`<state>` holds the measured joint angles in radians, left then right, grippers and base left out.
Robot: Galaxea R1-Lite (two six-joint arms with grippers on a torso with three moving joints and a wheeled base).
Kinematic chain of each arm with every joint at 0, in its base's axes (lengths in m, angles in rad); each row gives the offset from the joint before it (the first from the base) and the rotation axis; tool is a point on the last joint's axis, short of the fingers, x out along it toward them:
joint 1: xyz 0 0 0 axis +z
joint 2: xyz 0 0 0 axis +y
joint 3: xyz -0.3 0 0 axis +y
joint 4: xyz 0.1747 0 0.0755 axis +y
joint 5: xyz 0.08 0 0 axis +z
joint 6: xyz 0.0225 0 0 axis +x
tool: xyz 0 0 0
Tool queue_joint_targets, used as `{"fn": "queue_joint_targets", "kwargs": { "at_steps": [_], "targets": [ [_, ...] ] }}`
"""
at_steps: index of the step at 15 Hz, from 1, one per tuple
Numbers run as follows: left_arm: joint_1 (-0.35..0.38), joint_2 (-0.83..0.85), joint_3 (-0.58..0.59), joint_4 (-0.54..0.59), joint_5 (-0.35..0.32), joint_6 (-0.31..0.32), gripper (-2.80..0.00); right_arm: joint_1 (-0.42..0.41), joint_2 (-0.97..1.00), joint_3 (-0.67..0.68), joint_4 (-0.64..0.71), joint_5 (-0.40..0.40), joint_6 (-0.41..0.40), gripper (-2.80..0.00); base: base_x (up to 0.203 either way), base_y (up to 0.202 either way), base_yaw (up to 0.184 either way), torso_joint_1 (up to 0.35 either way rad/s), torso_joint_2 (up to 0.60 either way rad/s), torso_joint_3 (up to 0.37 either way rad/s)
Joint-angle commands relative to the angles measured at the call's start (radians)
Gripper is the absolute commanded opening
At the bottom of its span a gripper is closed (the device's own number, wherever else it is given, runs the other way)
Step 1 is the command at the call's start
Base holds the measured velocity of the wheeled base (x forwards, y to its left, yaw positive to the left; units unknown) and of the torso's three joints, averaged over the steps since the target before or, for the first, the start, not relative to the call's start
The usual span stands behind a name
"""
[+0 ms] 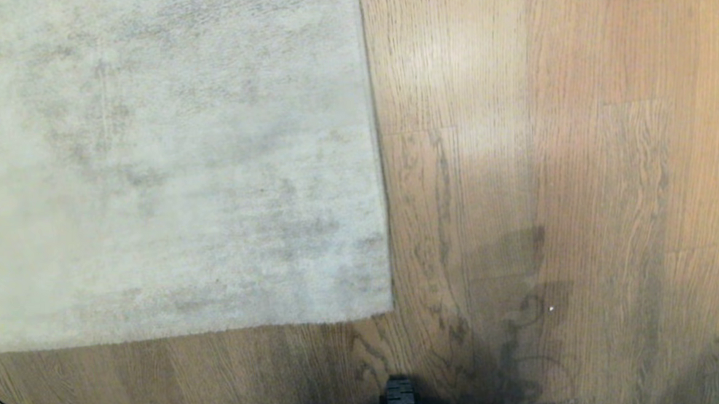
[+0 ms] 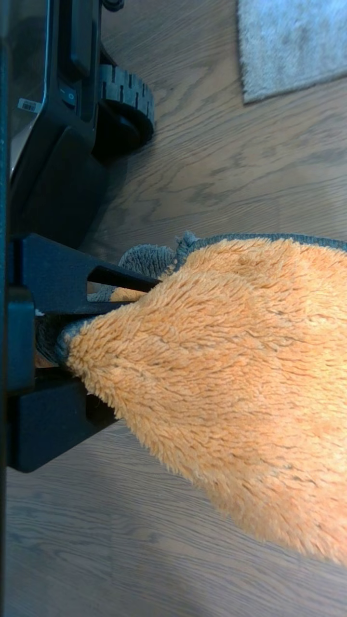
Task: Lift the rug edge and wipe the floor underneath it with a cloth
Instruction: Put down the rag
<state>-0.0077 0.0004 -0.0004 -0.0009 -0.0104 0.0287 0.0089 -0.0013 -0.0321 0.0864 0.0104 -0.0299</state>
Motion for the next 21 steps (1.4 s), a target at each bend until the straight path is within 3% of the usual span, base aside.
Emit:
{"fn": "queue_joint_targets", "kwargs": {
  "at_steps": [1,21],
  "targets": [
    [0.0,0.0,0.0,-0.001,0.0,-0.001,-2.8,0.0,0.001,0.0,0.0,0.0,-0.001,-2.8,0.0,0.0,0.0,0.002,0.0,0.178],
    [0.0,0.0,0.0,-0.001,0.0,-0.001,-2.8,0.0,0.001,0.0,0.001,0.0,-0.001,-2.8,0.0,0.0,0.0,0.002,0.0,0.2]
  ]
}}
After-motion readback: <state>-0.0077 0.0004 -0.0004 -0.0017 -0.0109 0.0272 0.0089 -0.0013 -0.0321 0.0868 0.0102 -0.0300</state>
